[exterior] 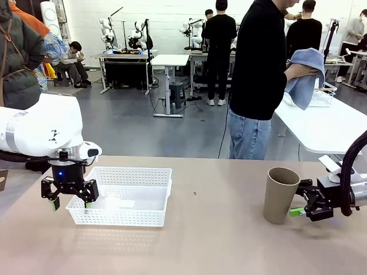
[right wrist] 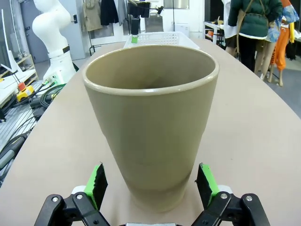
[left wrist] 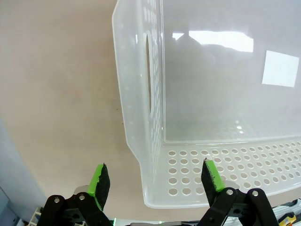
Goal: Clean and organize the cups into the basket.
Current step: Pick up the Organizing basket and move it to the center of the table, then pick up the Reusable plastic cup from the right side of the table and place it inside the Organizing basket.
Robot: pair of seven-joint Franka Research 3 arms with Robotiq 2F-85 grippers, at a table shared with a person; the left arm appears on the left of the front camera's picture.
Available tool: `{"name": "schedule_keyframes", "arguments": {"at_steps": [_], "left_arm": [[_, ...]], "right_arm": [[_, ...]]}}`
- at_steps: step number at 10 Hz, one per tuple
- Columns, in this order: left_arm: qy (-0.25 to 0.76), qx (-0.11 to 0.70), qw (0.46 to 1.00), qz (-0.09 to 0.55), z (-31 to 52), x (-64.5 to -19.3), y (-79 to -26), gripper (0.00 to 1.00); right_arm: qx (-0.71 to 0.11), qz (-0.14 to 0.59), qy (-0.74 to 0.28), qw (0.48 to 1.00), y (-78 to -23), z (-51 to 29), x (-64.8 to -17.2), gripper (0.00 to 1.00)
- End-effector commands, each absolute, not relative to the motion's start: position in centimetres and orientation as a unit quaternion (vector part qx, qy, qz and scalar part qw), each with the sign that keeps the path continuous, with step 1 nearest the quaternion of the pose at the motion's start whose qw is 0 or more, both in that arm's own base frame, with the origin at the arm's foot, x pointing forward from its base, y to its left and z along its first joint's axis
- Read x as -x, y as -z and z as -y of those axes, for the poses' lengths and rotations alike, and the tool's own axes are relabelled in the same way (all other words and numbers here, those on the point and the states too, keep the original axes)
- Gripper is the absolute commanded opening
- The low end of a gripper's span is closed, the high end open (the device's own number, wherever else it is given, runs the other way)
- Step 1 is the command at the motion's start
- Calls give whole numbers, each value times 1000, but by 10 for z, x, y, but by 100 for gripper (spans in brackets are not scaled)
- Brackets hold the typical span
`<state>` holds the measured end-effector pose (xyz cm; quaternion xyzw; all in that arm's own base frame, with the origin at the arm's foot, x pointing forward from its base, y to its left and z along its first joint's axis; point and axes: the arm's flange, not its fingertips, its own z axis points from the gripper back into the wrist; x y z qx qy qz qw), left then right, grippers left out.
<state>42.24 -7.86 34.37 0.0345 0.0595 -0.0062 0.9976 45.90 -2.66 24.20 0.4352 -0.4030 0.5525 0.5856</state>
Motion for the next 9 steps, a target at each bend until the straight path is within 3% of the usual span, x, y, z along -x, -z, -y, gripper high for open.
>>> {"name": "schedule_keyframes", "arguments": {"at_steps": [1,9], "left_arm": [[10,-57,996,-60,84,-418,-333,100],[-1,-63,997,-33,86,-417,-323,100]], "right_arm": [[-441,411,-544,584,-238,17,-472,100],[-459,416,-543,567,-237,-11,-489,100]]}}
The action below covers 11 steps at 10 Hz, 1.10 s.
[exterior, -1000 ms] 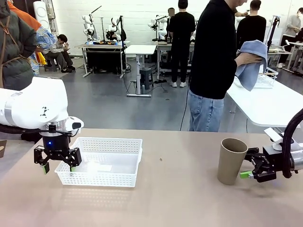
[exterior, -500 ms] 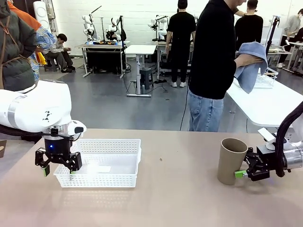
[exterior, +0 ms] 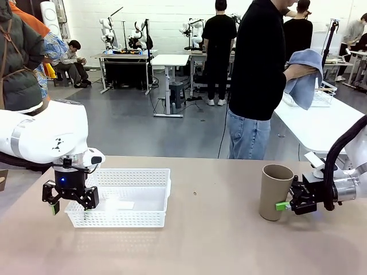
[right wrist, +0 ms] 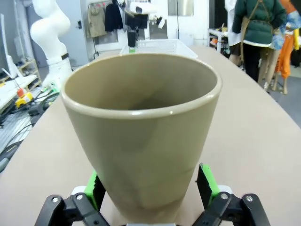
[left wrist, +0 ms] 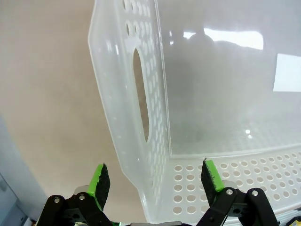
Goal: Clean and organize the cups into the basket.
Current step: Pick up the Organizing basket and move it to the center of the table, then pick up the Reusable plastic cup from the right side of the table and place it inside the Organizing basket.
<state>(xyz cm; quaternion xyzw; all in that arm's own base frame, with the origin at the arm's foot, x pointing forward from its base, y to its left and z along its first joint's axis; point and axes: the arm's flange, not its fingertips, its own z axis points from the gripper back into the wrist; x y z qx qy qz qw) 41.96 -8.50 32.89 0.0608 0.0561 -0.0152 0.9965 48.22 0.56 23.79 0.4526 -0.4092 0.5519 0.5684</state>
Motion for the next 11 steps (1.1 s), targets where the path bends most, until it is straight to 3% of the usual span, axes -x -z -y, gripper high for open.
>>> {"name": "schedule_keyframes", "arguments": {"at_steps": [1,4,5,6,7,8,9,10,11], "left_arm": [[-13,-55,998,-28,86,-417,-323,100],[-45,-40,998,-24,90,-414,-322,100],[-45,-33,998,-19,88,-414,-322,100],[-49,-27,998,-21,85,-412,-323,40],[-53,-17,998,-20,83,-411,-325,40],[-53,-12,998,-18,82,-410,-327,0],[-52,-10,998,-16,82,-408,-329,35],[-50,-10,999,-14,82,-407,-330,0],[-49,-10,999,-14,81,-406,-331,0]], "right_arm": [[-461,419,-543,564,-238,-11,-488,100],[-468,422,-544,554,-238,-15,-488,100],[-465,423,-557,543,-236,-14,-488,66],[-467,417,-560,542,-236,-13,-488,40],[-469,418,-558,542,-235,-13,-488,6],[-469,419,-558,542,-235,-13,-488,0],[-468,419,-557,544,-235,-12,-488,0],[-468,419,-556,544,-235,-12,-488,0],[-468,419,-556,544,-235,-11,-488,23]]}}
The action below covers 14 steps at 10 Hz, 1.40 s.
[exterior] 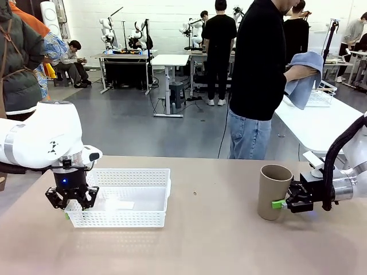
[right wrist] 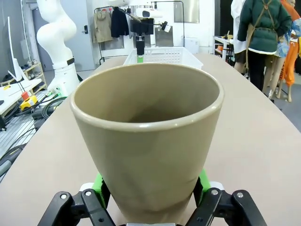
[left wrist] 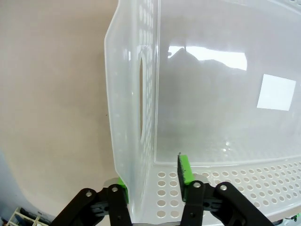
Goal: Clean and organize the cups into the basket.
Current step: Pick up the Organizing basket and move it to the center of the table, then pick up the Reusable plastic cup from the right side of the table and place it inside the Organizing basket.
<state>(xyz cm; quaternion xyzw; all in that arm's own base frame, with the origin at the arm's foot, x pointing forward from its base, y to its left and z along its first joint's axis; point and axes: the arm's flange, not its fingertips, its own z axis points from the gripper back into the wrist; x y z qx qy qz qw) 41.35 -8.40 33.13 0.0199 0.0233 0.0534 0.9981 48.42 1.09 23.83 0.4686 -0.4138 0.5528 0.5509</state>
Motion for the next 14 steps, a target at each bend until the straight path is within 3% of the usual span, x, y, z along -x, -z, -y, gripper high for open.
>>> {"name": "schedule_keyframes", "arguments": {"at_steps": [1,2,3,4,6,7,10,14], "left_arm": [[-49,-10,999,-15,80,-406,-331,0],[-49,-11,999,-17,80,-406,-330,0],[-51,-12,998,-17,79,-407,-330,0],[-53,-15,998,-17,79,-407,-330,0],[-56,-17,998,-19,79,-408,-329,0],[-55,-21,998,-19,80,-409,-329,0],[-59,-36,997,-20,104,-420,-335,0],[-24,-53,998,-20,193,-451,-347,0]], "right_arm": [[-465,418,-555,548,-235,-11,-489,23],[-466,419,-554,548,-234,-10,-489,0],[-466,418,-554,549,-234,-10,-489,23],[-465,418,-553,550,-234,-10,-489,0],[-464,422,-551,551,-236,-6,-489,0],[-462,425,-548,553,-238,-2,-488,23],[-443,435,-518,589,-273,15,-469,20],[-390,493,-495,600,-384,65,-406,20]]}}
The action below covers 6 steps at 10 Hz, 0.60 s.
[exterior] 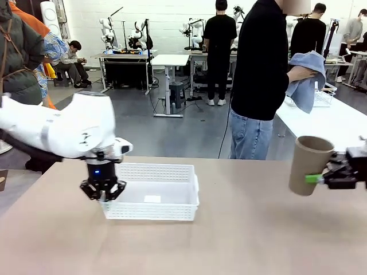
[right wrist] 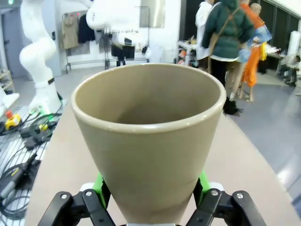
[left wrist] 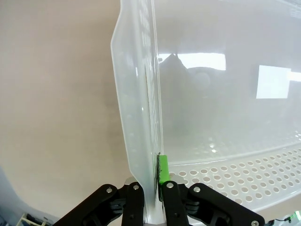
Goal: Clean and organize the cups into the basket.
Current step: Pick up the Organizing basket and move it to the center of the table, then pick up the Reusable plastic cup from the right side of the table and place it inside the Organizing basket.
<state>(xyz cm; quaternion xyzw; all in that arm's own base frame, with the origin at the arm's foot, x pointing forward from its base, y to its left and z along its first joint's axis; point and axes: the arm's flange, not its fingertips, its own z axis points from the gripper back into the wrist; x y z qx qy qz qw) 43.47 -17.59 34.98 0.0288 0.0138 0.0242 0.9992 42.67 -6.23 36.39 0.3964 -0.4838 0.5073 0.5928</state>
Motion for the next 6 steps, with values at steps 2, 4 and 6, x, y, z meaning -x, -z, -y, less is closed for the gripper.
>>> {"name": "schedule_keyframes", "arguments": {"at_steps": [2,4,6], "left_arm": [[1,-70,997,-21,239,-461,-346,0],[10,-85,996,-22,282,-465,-344,0],[36,-100,994,-22,320,-461,-335,0]], "right_arm": [[-388,514,-468,606,-414,82,-383,20],[-385,500,-497,595,-392,73,-410,20],[-385,500,-497,595,-392,73,-410,20]]}}
